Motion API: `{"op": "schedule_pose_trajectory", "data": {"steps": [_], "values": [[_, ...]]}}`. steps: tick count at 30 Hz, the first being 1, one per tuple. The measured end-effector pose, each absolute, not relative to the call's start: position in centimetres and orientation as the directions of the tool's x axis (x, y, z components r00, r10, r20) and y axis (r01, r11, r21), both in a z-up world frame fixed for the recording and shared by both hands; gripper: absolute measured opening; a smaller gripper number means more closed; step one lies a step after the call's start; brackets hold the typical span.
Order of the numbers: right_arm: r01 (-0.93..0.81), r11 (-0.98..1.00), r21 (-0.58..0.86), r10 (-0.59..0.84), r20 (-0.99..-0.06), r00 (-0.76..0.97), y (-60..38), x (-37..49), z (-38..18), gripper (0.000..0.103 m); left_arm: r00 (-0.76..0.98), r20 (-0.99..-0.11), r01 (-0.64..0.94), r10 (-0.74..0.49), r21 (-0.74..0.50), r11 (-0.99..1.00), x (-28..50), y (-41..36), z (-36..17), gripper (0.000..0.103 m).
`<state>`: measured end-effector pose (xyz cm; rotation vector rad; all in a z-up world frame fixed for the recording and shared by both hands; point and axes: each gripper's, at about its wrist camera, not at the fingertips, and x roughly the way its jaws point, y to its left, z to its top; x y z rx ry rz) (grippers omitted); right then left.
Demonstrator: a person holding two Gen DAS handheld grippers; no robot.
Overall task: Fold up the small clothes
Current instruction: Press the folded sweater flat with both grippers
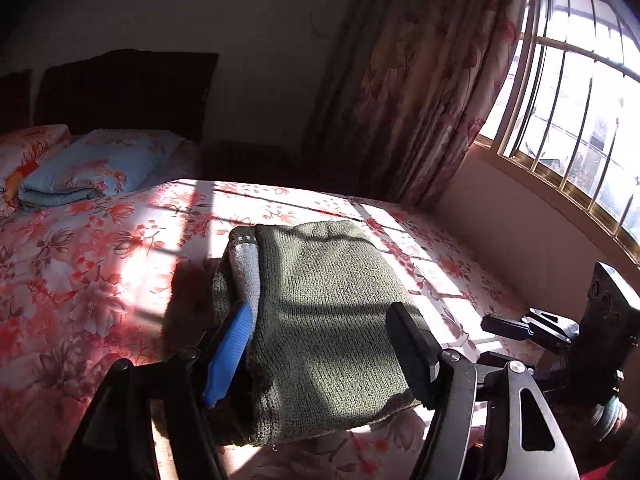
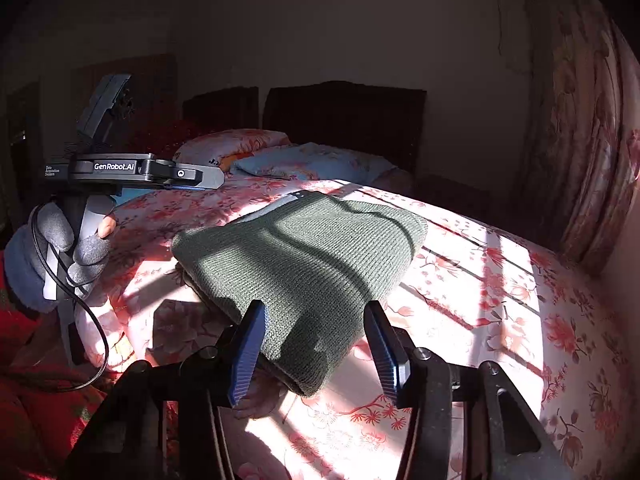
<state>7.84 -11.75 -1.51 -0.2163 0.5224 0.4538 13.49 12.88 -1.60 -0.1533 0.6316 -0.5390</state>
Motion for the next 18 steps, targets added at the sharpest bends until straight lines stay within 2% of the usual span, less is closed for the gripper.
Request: {"op": "schedule_pose_trajectory", "data": {"steps": [1,4,6,10,15,17,18], "values": [[-0.465,0.879,-0.104,0.346,-0.532,0.773,-10.8,8.0,-1.5,0.036,0.652,-0.537,0.438,-0.535,-0.310,0.844,13.9,12.3,-2.4,0.103],[-0.465,0.875,-0.133,0.306,-0.592,0.745,-9.1,10.4,-3.4,0.036,0.602,-0.604,0.410,-0.523,-0.328,0.851,15.4,11.4,-5.6,0.103],[-0.470,0.869,-0.156,0.265,-0.657,0.706,-8.0,11.6,-5.6,0.036,0.622,-0.587,0.416,-0.518,-0.313,0.854,15.3,11.2,-6.5,0.103],[-0.473,0.868,-0.148,0.273,-0.654,0.705,-8.3,11.6,-5.5,0.036,0.593,-0.600,0.420,-0.537,-0.338,0.842,15.2,11.8,-6.0,0.103],[-0.448,0.889,-0.093,0.312,-0.594,0.742,-9.2,13.3,-2.5,0.036,0.602,-0.616,0.408,-0.508,-0.310,0.859,15.3,11.2,-6.1,0.103],[-0.460,0.884,-0.086,0.318,-0.609,0.727,-9.1,14.9,-2.9,0.036,0.604,-0.620,0.403,-0.500,-0.303,0.864,15.3,11.1,-6.2,0.103],[-0.466,0.881,-0.078,0.311,-0.647,0.696,-9.1,16.0,-3.9,0.036,0.603,-0.624,0.401,-0.497,-0.301,0.865,15.3,11.1,-6.1,0.103]]}}
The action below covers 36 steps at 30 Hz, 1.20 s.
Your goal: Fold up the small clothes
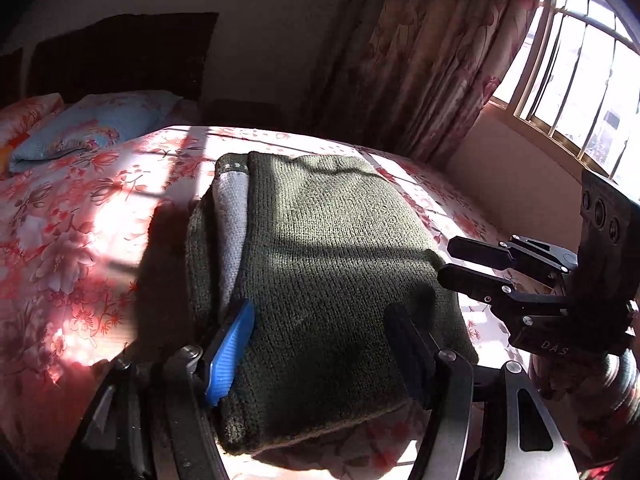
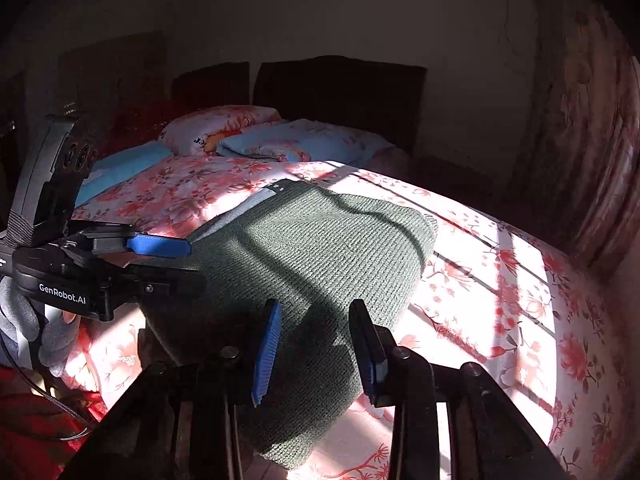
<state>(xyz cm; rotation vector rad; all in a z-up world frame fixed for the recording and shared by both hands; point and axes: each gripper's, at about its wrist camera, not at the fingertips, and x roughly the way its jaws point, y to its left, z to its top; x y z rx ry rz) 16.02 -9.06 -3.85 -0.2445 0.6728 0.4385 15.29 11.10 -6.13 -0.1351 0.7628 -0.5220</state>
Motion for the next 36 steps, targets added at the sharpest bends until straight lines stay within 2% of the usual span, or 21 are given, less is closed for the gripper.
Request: {"op": "schedule_pose_trajectory", "data": {"steps": [1,4,7,10,12,14,22,26,30,36], "values": [[-0.480,0.876,-0.039,0.335,-0.668,0.665,-9.3,16.8,-4.6,0.036,0.601,-0.629,0.398,-0.493,-0.299,0.867,15.3,11.1,-6.1,0.103],[-0.481,0.875,0.053,0.396,-0.650,0.649,-10.8,17.2,-4.2,0.034,0.599,-0.635,0.390,-0.487,-0.300,0.870,15.4,11.2,-6.0,0.103],[-0.440,0.898,-0.008,0.337,-0.631,0.699,-11.1,17.5,-2.7,0.034,0.610,-0.639,0.383,-0.468,-0.279,0.881,15.3,10.9,-6.1,0.103],[-0.434,0.901,0.032,0.366,-0.592,0.717,-11.4,19.2,-1.3,0.034,0.622,-0.644,0.374,-0.445,-0.255,0.892,15.1,10.4,-6.1,0.103],[-0.446,0.894,0.030,0.368,-0.615,0.697,-10.8,21.0,-1.6,0.034,0.629,-0.651,0.364,-0.424,-0.235,0.901,15.1,10.1,-6.1,0.103],[-0.456,0.890,0.008,0.337,-0.685,0.646,-10.0,22.9,-3.3,0.035,0.635,-0.660,0.359,-0.403,-0.210,0.909,15.0,9.8,-6.1,0.103],[-0.428,0.903,-0.043,0.304,-0.639,0.706,-9.2,23.3,-1.8,0.035,0.648,-0.658,0.365,-0.383,-0.172,0.915,14.7,9.1,-6.2,0.103],[-0.411,0.907,-0.094,0.239,-0.689,0.685,-8.3,26.3,-3.0,0.036,0.658,-0.661,0.368,-0.361,-0.136,0.920,14.5,8.5,-6.4,0.103],[-0.377,0.926,0.017,0.276,-0.711,0.646,-9.6,28.0,-3.6,0.037,0.656,-0.661,0.370,-0.364,-0.138,0.919,14.5,8.6,-6.4,0.103],[-0.342,0.939,0.043,0.283,-0.663,0.693,-10.4,24.8,-2.2,0.037,0.660,-0.663,0.371,-0.354,-0.122,0.921,14.4,8.3,-6.4,0.103]]}}
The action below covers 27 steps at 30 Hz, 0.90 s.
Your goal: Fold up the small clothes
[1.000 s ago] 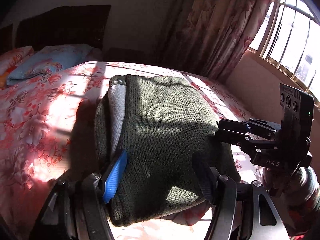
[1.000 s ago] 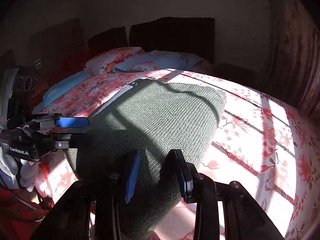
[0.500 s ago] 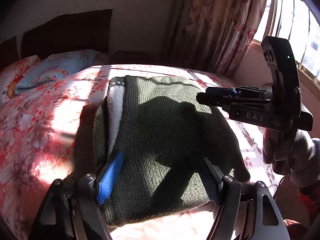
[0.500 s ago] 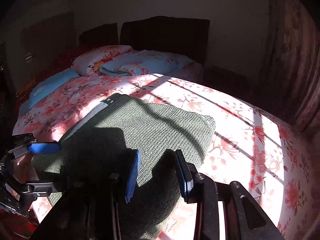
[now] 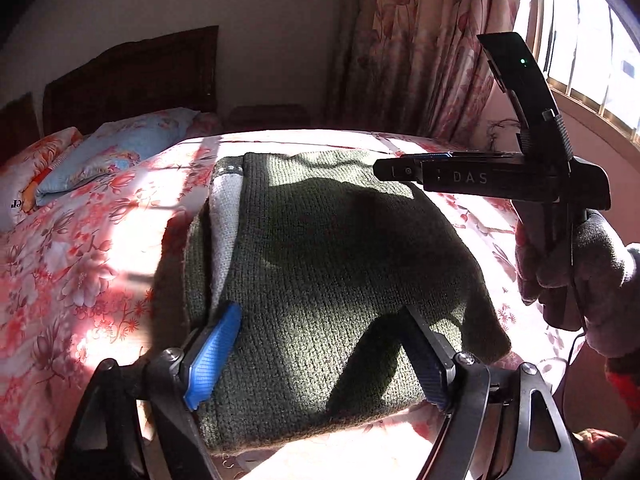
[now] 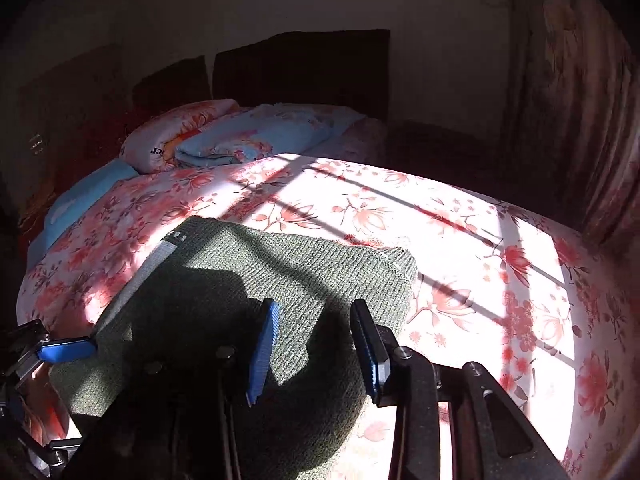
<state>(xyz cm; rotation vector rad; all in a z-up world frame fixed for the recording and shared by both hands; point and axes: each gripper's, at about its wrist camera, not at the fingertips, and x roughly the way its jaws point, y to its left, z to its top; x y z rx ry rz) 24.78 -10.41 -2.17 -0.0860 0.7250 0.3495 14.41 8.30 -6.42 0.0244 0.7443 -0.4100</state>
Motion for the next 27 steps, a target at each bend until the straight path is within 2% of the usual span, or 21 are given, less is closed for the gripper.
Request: {"op": "schedule_pose_trajectory", "data": {"steps": [3,6,8,13,15,17,20,24,25,27], "values": [[-0.386,0.921,0.055,0.333,-0.626,0.705,-10.5,21.1,-1.7,0.038,0.663,-0.662,0.373,-0.350,-0.114,0.921,14.2,8.2,-6.5,0.103],[-0.423,0.903,-0.077,0.260,-0.687,0.679,-9.2,18.7,-3.6,0.039,0.666,-0.661,0.373,-0.346,-0.107,0.922,14.1,8.2,-6.5,0.103],[-0.425,0.900,-0.100,0.256,-0.667,0.699,-9.6,17.2,-4.0,0.039,0.665,-0.663,0.370,-0.343,-0.106,0.923,14.0,8.0,-6.5,0.103],[-0.401,0.911,0.100,0.365,-0.649,0.667,-12.8,15.6,-2.4,0.040,0.674,-0.654,0.332,-0.344,-0.147,0.932,12.9,9.4,-5.2,0.103],[-0.386,0.904,0.182,0.406,-0.644,0.648,-13.8,15.5,-2.5,0.043,0.678,-0.659,0.301,-0.325,-0.155,0.941,13.1,10.3,-5.0,0.103],[-0.348,0.903,0.252,0.424,-0.654,0.627,-14.6,15.8,-3.1,0.052,0.677,-0.671,0.254,-0.303,-0.174,0.951,13.7,11.5,-5.3,0.103],[-0.309,0.883,0.353,0.469,-0.658,0.589,-15.0,16.5,-4.3,0.052,0.630,-0.721,0.188,-0.288,-0.218,0.958,15.1,12.7,-6.6,0.103],[-0.279,0.871,0.405,0.491,-0.680,0.545,-14.6,17.4,-5.9,0.054,0.582,-0.754,0.174,-0.305,-0.250,0.952,16.2,12.8,-8.4,0.103],[-0.278,0.870,0.408,0.492,-0.681,0.543,-14.4,17.5,-6.1,0.060,0.576,-0.755,0.173,-0.315,-0.263,0.949,16.3,12.9,-8.6,0.103],[-0.278,0.865,0.418,0.501,-0.679,0.536,-14.3,17.5,-6.4,0.063,0.557,-0.755,0.181,-0.347,-0.298,0.937,16.7,12.9,-9.1,0.103]]}}
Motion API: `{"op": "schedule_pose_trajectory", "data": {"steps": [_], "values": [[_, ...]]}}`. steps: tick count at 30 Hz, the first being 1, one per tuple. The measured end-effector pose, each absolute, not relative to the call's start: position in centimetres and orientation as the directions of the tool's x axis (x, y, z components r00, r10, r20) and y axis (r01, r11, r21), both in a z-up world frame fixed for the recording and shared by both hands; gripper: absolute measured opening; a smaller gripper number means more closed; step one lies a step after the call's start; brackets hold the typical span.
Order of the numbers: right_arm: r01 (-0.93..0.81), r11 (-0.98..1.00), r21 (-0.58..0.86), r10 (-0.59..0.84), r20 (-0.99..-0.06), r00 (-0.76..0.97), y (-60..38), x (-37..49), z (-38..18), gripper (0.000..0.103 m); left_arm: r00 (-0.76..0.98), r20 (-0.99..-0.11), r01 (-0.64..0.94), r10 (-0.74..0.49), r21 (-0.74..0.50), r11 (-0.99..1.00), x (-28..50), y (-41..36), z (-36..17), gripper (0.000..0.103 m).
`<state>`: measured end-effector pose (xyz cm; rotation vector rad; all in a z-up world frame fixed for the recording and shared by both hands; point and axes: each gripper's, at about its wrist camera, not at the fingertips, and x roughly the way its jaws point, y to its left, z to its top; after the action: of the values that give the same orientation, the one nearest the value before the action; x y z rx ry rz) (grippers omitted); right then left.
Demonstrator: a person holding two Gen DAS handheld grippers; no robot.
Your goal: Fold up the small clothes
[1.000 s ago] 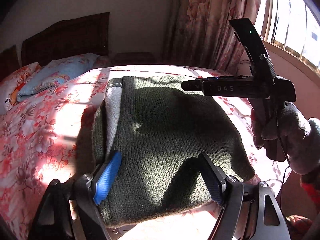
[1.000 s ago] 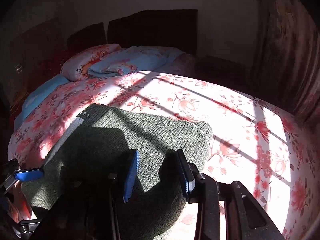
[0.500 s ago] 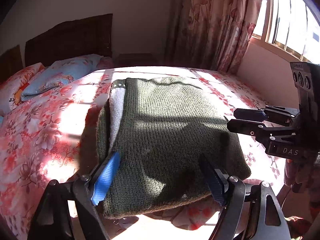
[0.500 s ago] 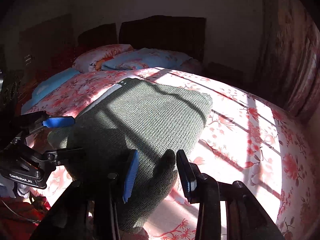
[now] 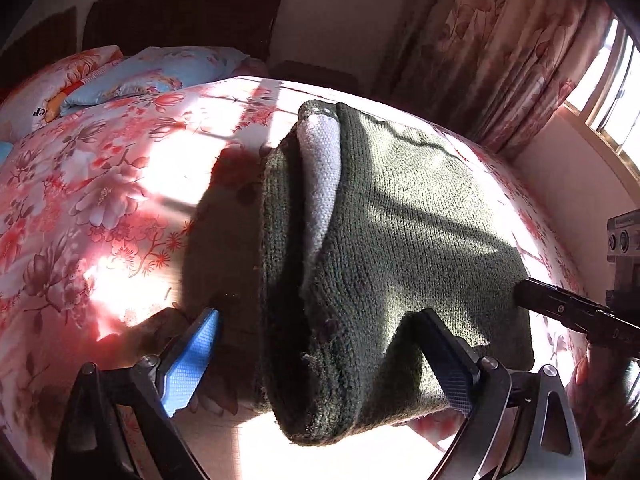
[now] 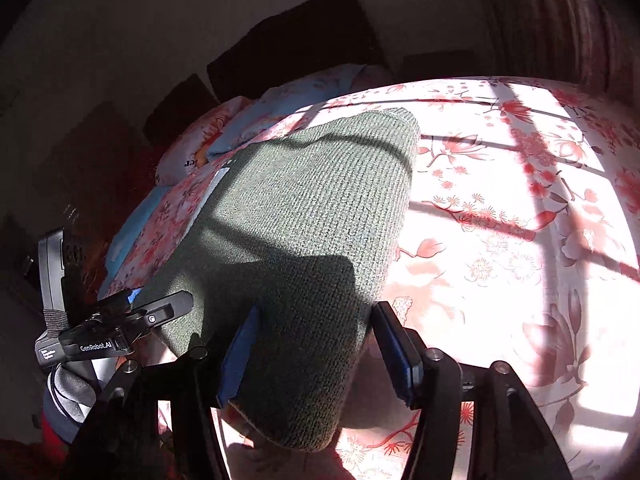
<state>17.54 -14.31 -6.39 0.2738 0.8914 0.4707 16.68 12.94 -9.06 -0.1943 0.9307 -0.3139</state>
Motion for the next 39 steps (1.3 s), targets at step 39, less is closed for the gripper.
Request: {"op": "schedule_pose_trajectory", "data": {"steps": [39], "values": [[-0.215,0.972,0.098,0.234,-0.520,0.821,-16.0,12.3,1.3,0.052,0.865,-0.486,0.160,-0.129,0.023,0.987,14.3,8.3,-1.3,0.103]]}}
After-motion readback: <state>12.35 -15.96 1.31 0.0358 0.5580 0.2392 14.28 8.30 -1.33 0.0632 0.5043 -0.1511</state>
